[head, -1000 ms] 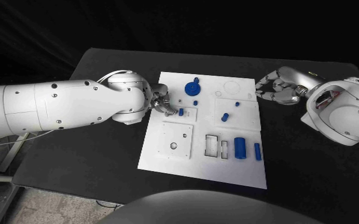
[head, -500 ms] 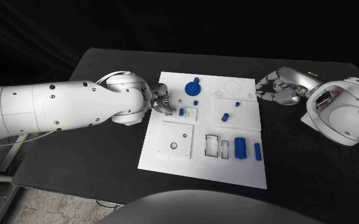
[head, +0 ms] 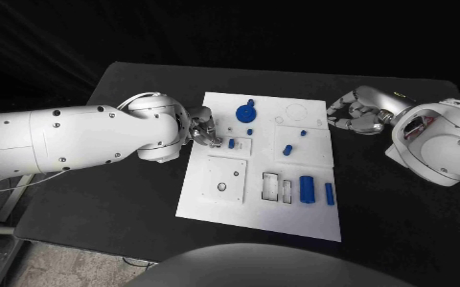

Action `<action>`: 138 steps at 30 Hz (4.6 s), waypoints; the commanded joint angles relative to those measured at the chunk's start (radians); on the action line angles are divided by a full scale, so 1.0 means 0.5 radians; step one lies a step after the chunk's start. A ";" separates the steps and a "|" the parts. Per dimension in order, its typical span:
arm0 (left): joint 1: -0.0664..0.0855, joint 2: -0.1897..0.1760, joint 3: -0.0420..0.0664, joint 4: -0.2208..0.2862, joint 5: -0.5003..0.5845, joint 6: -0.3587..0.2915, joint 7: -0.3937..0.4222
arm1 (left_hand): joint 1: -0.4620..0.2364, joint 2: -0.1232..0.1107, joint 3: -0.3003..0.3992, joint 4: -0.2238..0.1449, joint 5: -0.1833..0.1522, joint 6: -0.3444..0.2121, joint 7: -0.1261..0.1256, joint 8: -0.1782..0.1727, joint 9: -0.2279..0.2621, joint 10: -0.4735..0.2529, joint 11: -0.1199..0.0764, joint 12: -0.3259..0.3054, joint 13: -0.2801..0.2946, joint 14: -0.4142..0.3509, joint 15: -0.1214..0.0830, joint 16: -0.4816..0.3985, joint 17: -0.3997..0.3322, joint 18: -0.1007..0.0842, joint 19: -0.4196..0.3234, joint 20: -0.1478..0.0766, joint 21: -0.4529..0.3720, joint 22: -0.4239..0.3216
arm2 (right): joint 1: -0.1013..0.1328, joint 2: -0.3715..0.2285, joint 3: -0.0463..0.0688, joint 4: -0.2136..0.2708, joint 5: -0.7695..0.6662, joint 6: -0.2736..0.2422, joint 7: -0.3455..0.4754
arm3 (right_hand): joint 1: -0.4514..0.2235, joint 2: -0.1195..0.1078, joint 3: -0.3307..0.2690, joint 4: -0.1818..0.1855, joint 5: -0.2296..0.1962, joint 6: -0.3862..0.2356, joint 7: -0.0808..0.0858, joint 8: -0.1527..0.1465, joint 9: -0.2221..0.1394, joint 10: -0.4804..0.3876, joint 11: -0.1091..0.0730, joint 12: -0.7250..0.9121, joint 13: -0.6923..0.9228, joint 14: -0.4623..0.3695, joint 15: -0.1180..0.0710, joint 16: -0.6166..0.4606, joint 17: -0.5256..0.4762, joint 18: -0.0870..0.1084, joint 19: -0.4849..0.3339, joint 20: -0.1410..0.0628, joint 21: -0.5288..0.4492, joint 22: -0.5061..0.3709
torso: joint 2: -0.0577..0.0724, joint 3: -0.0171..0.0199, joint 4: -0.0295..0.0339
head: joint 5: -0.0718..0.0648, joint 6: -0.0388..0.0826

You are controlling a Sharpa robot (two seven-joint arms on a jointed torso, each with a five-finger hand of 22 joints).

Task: Assemble the parts on the task board

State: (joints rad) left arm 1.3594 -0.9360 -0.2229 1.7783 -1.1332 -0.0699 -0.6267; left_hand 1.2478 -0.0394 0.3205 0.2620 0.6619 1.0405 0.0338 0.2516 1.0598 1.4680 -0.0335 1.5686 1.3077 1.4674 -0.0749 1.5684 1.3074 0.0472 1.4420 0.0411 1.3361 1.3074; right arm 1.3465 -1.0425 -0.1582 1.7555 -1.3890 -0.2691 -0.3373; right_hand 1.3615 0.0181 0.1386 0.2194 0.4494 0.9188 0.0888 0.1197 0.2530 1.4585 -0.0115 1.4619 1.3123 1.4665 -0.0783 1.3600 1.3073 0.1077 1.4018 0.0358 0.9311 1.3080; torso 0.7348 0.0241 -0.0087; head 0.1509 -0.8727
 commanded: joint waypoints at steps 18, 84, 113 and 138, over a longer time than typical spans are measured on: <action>0.189 0.118 0.015 -0.245 0.435 0.620 -0.065 | -0.066 -0.088 0.179 -0.065 -0.086 0.016 -0.007 -0.009 -0.011 0.206 -0.004 0.004 0.526 0.207 -0.004 0.005 0.527 0.018 -0.016 -0.010 -0.012 0.378 | -0.003 0.008 0.000 -0.007 0.004 0.027 -0.027 | 0.021 0.001 0.021 -0.006 0.011 0.015 0.003 -0.008 -0.003 0.052 0.003 -0.014 0.306 0.100 0.008 -0.009 -0.003 0.012 -0.009 0.001 -0.015 0.209 | -0.004 0.0047 -0.004 | 0.000 0.000; 0.160 0.336 -0.006 -0.463 0.307 0.832 -0.109 | -0.179 -0.097 0.365 -0.272 -0.213 0.000 0.011 -0.055 -0.026 0.206 0.012 0.004 0.526 0.207 0.010 0.005 0.527 0.026 -0.042 0.002 -0.057 0.367 | -0.021 0.008 0.000 0.000 0.008 -0.002 -0.007 | 0.024 0.000 0.029 -0.011 0.013 0.017 0.004 -0.008 -0.003 0.053 0.004 -0.012 0.307 0.100 0.008 -0.008 -0.002 0.012 -0.009 0.001 -0.017 0.209 | -0.001 0.0026 -0.003 | -0.004 0.000; 0.136 0.348 -0.006 -0.476 0.242 0.821 -0.108 | -0.510 -0.042 0.143 -0.167 -0.832 0.007 0.039 -0.140 -0.088 0.186 0.042 -0.020 0.512 0.207 0.038 0.005 0.527 0.032 -0.065 0.028 -0.098 0.357 | -0.021 -0.001 0.000 0.005 0.009 0.000 -0.008 | 0.024 0.000 0.029 -0.011 0.013 0.017 0.004 -0.008 -0.003 0.053 0.004 -0.012 0.307 0.100 0.008 -0.008 -0.002 0.012 -0.009 0.001 -0.017 0.209 | -0.001 0.0031 -0.002 | -0.004 0.000; 0.130 0.303 -0.004 -0.452 0.227 0.731 -0.081 | -0.639 0.065 -0.321 0.041 -1.004 0.035 0.015 0.049 0.125 0.179 0.031 -0.028 0.508 0.207 0.031 0.005 0.527 0.037 -0.071 0.027 -0.117 0.354 | -0.023 0.003 0.000 -0.002 0.010 -0.002 -0.008 | 0.022 -0.004 0.032 -0.012 0.013 0.017 0.005 -0.009 -0.004 0.051 0.005 -0.015 0.305 0.099 0.009 -0.010 -0.004 0.012 -0.010 0.001 -0.022 0.208 | -0.001 0.0016 -0.003 | -0.012 0.000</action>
State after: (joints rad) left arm 1.4267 -0.7806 -0.2231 1.5467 -1.0076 0.3168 -0.6770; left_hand 0.9178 -0.0032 0.1639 0.2824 0.1571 1.0598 0.0433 0.2664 1.1122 1.4681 -0.0121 1.5563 1.3077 1.4642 -0.0571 1.5684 1.3073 0.0471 1.4061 0.0625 1.2758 1.3081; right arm 1.3357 -1.0406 -0.1583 1.7553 -1.3824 -0.2650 -0.3413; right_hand 1.3701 0.0270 0.1483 0.2154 0.4492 0.9223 0.0924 0.1197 0.2520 1.4571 -0.0100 1.4598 1.4158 1.4666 -0.0782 1.3600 1.3057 0.1077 1.4021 0.0358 0.9232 1.3074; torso 0.7339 0.0252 -0.0097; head 0.1490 -0.8726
